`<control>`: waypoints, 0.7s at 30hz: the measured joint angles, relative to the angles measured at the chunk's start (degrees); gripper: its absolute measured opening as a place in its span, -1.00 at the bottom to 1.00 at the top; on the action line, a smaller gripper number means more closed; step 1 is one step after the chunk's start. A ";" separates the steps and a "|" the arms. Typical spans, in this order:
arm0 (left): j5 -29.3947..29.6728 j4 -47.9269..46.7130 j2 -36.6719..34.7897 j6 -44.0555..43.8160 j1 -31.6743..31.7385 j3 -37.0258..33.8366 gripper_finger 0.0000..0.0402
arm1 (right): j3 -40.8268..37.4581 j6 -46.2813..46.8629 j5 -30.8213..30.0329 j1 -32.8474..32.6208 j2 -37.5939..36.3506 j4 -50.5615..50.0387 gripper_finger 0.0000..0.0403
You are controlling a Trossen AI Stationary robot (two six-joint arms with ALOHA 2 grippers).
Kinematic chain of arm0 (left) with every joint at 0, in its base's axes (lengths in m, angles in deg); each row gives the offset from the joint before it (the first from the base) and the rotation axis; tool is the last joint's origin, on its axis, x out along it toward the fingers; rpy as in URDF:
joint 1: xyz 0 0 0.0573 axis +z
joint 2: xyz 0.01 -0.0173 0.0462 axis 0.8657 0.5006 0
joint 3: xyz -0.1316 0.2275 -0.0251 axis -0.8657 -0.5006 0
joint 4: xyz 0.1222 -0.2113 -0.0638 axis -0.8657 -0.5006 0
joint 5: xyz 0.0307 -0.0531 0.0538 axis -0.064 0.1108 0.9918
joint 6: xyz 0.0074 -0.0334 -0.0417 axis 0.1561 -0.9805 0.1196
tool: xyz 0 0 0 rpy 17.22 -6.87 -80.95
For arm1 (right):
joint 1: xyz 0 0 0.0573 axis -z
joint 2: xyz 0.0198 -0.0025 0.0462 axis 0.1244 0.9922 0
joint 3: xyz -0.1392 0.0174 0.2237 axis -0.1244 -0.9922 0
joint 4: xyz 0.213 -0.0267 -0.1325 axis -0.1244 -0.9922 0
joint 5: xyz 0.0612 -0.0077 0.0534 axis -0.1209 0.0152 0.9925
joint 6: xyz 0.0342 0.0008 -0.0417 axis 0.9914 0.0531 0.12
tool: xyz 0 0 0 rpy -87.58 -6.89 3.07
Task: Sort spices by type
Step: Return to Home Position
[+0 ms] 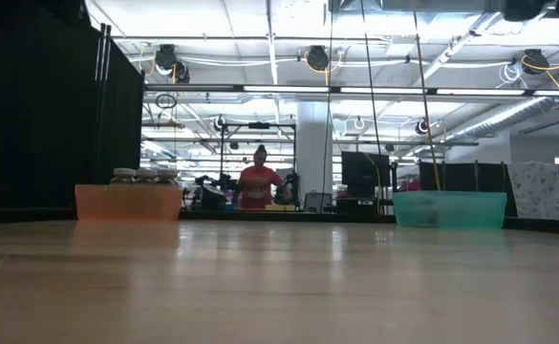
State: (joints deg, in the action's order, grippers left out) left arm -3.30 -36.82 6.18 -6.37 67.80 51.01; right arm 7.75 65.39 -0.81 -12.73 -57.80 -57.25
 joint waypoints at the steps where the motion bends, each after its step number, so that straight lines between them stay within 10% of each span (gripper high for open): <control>1: -0.08 0.72 -0.23 -0.16 0.02 -1.29 0.32 | -0.22 0.80 0.11 -0.01 -0.04 -0.41 -1.00; 8: -2.82 20.97 -0.55 -3.11 -0.07 -15.67 0.32 | -7.31 1.41 3.93 -0.02 -0.07 6.49 -1.00; 13: -2.31 19.13 -0.32 -4.46 -0.35 -16.73 0.32 | -19.05 2.20 6.12 -0.02 0.19 20.94 -1.00; 21: 2.42 11.51 -0.45 -3.20 -0.31 -16.75 0.32 | -19.40 -2.10 6.74 0.00 0.37 17.57 -1.00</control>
State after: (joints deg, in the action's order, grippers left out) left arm -0.89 -25.31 5.74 -9.58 67.49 34.26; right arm -11.65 63.29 5.93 -12.73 -57.44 -39.68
